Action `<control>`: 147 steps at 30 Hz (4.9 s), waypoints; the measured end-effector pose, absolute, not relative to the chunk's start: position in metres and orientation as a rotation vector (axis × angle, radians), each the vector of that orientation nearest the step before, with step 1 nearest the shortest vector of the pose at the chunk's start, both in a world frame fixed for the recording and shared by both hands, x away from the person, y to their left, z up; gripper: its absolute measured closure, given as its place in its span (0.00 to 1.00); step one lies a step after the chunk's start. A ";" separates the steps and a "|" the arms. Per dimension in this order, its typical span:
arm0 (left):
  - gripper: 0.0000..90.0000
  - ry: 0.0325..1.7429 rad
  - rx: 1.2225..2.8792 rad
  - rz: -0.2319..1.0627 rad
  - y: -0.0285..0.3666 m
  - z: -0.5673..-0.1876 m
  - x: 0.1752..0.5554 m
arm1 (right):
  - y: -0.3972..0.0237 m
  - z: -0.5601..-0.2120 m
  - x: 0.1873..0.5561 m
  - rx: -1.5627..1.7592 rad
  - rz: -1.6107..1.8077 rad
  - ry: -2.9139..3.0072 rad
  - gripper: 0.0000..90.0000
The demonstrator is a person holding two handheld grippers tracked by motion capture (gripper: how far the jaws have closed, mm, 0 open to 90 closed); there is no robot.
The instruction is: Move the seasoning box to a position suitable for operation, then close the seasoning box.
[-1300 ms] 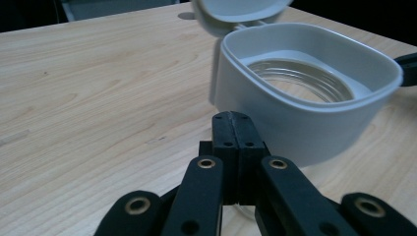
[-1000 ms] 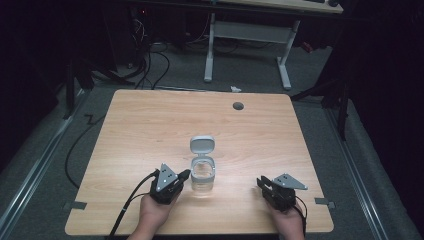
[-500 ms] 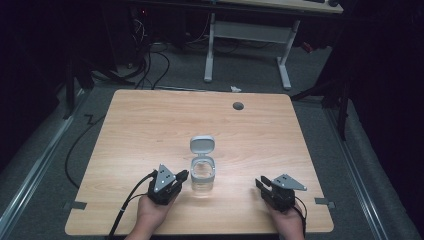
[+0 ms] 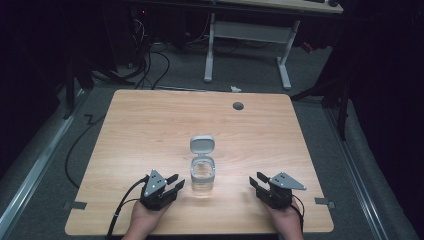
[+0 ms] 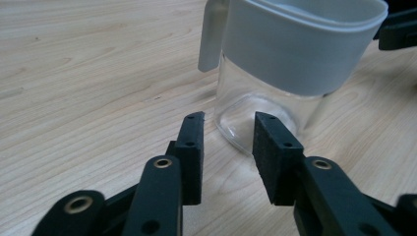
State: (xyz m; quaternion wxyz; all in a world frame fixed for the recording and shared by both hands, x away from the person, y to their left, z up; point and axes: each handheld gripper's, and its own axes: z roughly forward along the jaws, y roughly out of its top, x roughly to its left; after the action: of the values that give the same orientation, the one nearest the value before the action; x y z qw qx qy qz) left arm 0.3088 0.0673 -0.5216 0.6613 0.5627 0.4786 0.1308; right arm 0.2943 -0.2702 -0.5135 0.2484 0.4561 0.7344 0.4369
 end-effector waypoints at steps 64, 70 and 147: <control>0.99 1.042 1.295 0.218 0.022 -0.532 0.291 | -0.168 -0.451 0.398 1.130 1.280 2.024 1.00; 0.99 1.041 1.293 0.217 0.023 -0.532 0.291 | -0.164 -0.447 0.404 1.129 1.294 2.027 1.00; 0.61 1.303 1.221 0.500 0.175 -0.529 0.339 | -0.334 -0.519 0.314 1.478 1.178 1.791 0.50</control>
State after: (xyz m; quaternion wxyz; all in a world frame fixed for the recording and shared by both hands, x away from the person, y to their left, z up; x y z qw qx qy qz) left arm 0.3391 0.1748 -0.5295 0.6001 0.5268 0.5620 0.2157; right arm 0.3142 -0.3338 -0.5193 0.2655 0.5473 0.6631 0.4362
